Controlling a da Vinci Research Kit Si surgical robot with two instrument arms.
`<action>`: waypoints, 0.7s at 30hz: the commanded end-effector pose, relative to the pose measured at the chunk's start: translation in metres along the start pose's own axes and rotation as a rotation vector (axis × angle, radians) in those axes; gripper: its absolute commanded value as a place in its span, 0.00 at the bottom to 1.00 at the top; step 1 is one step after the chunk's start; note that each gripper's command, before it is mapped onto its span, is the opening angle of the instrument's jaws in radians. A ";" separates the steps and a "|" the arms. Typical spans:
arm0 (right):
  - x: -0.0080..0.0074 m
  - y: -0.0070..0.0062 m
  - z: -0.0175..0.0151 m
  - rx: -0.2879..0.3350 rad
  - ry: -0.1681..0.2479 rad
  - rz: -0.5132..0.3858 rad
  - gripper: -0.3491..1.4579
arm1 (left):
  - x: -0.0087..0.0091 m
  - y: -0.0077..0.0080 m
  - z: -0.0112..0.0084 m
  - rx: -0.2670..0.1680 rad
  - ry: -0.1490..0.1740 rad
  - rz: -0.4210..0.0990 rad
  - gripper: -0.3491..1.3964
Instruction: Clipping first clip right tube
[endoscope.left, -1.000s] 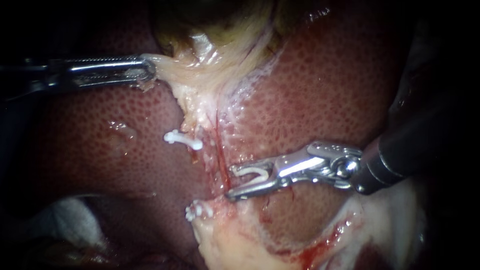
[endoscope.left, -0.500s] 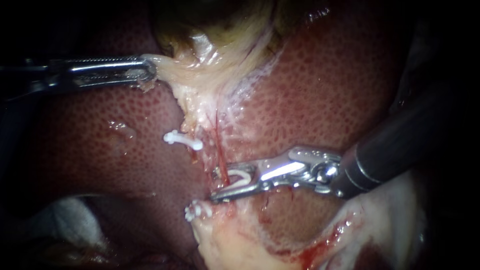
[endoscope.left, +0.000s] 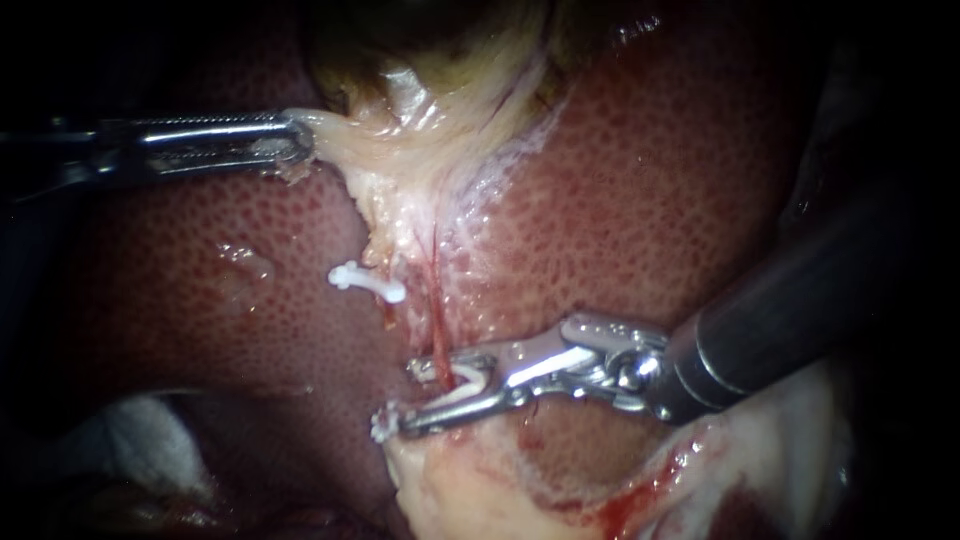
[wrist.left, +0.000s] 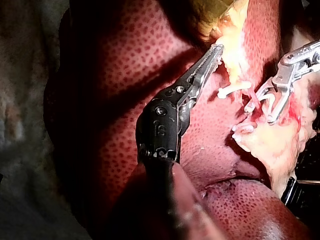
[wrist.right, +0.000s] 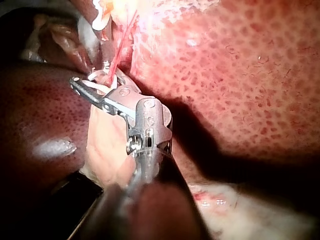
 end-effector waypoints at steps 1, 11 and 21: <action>0.0000 0.0000 0.0000 0.000 -0.001 0.004 0.45 | 0.0000 0.0000 0.0000 0.000 0.000 0.000 0.00; -0.0009 0.0002 0.0007 0.002 -0.006 0.020 0.44 | -0.0001 0.0000 0.0001 0.001 0.000 0.000 0.00; -0.0015 0.0003 0.0011 0.023 -0.021 0.044 0.37 | -0.0001 0.0000 0.0001 0.001 0.000 0.000 0.00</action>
